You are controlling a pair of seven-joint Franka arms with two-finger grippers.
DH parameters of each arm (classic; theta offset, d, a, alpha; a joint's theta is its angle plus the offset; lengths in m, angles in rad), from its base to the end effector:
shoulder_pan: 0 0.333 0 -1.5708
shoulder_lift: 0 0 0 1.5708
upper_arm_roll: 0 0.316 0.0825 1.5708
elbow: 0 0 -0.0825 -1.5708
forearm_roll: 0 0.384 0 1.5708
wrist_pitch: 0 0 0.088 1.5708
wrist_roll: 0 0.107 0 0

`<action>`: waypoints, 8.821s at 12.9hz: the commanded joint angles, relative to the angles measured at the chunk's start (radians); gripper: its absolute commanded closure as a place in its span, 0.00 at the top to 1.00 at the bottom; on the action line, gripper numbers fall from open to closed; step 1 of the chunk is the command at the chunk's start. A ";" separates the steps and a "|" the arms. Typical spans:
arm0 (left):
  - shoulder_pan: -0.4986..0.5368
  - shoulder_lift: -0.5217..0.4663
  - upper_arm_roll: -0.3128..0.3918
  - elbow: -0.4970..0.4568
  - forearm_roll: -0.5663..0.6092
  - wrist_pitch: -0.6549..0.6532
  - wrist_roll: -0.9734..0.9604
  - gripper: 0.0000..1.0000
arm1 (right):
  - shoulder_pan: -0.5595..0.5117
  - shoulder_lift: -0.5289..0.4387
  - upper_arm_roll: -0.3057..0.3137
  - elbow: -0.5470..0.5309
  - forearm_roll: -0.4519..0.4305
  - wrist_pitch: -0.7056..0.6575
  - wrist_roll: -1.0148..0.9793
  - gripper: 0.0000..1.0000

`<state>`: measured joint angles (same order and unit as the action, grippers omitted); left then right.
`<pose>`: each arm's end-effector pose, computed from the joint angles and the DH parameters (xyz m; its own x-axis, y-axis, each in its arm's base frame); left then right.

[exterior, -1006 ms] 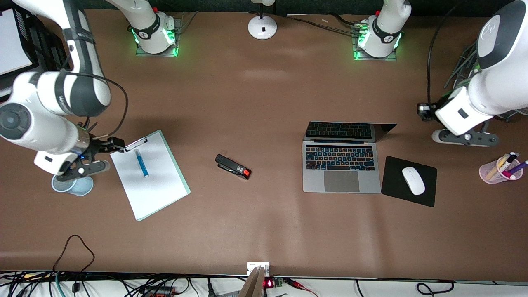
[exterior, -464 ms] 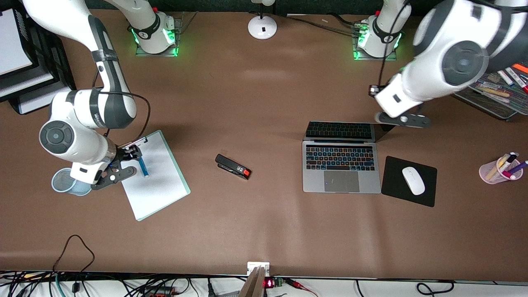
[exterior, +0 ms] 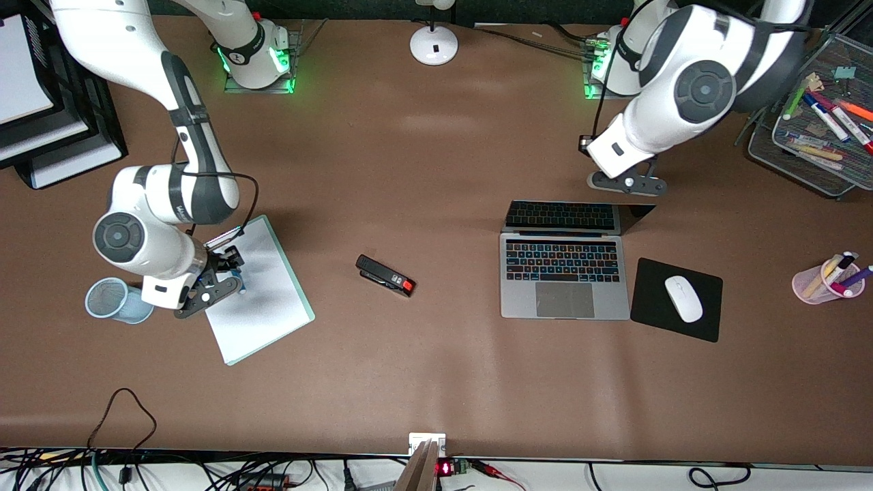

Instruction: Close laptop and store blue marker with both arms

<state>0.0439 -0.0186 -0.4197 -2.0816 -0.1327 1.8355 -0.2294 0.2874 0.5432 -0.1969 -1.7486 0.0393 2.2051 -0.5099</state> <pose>0.4759 -0.1998 0.4173 0.9637 -0.0996 -0.2477 -0.0889 -0.9946 0.0541 0.6520 0.0715 0.2610 0.8220 0.5604 -0.1009 0.5653 -0.8245 0.0255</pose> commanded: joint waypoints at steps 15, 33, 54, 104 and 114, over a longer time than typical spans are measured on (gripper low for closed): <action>0.050 0.397 0.032 0.142 0.097 0.596 0.005 0.00 | -0.022 0.132 -0.001 0.009 0.085 0.159 -0.093 0.37; 0.028 0.714 0.094 0.282 0.189 0.826 0.010 0.00 | -0.161 0.048 -0.006 0.316 0.221 -0.188 -0.253 0.00; 0.086 0.287 0.094 0.690 0.215 -0.309 0.216 1.00 | -0.657 0.136 -0.006 0.319 1.077 -0.551 -1.691 0.04; -0.030 0.049 0.320 0.451 0.143 -0.153 0.332 1.00 | -0.175 -0.384 -0.015 0.236 0.002 -0.502 0.439 1.00; -0.033 0.048 0.318 0.453 0.143 -0.163 0.328 1.00 | -0.169 -0.641 0.001 -0.035 -0.041 -0.456 0.513 1.00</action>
<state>0.0080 0.0178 -0.0970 -1.6636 0.0165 1.7010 0.0835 0.1144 -0.0215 -0.2100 -1.6947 0.0344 1.7172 -0.0418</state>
